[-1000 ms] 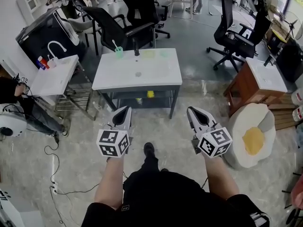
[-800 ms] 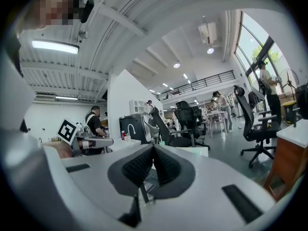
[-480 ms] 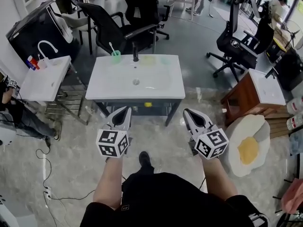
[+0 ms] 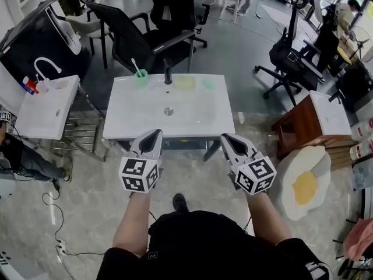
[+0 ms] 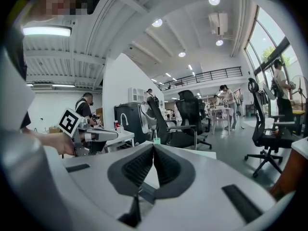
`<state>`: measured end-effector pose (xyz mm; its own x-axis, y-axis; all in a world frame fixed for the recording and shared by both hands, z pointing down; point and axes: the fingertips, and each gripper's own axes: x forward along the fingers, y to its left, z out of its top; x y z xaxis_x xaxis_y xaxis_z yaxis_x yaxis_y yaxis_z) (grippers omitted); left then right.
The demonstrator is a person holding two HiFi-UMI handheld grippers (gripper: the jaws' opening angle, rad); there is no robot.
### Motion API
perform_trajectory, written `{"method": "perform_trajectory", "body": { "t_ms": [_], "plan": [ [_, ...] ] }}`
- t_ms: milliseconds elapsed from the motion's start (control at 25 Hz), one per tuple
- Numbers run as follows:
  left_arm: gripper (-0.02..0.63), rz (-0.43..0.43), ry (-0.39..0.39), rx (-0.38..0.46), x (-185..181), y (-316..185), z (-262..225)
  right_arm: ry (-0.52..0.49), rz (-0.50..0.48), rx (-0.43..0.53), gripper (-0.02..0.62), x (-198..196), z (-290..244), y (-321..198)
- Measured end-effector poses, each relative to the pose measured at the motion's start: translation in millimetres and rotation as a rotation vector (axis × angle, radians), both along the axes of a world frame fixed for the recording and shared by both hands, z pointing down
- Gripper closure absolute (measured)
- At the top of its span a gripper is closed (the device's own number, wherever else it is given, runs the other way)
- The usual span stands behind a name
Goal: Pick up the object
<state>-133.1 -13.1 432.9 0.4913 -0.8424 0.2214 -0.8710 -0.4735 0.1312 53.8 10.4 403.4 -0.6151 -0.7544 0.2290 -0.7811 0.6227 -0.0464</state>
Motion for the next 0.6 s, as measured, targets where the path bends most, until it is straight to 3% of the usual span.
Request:
{"method": "perform_trajectory", "body": {
  "t_ms": [360,600],
  "plan": [
    [0.595,0.085,-0.018,-0.010,-6.2,-32.0,2.6,0.011,0.012,-0.020,0.600,-29.0,5.6,-31.1],
    [0.595,0.076,-0.010,-0.016,-13.5,-52.3,5.5,0.021,-0.005,-0.027,0.600,-36.7,10.1,-58.5]
  ]
}}
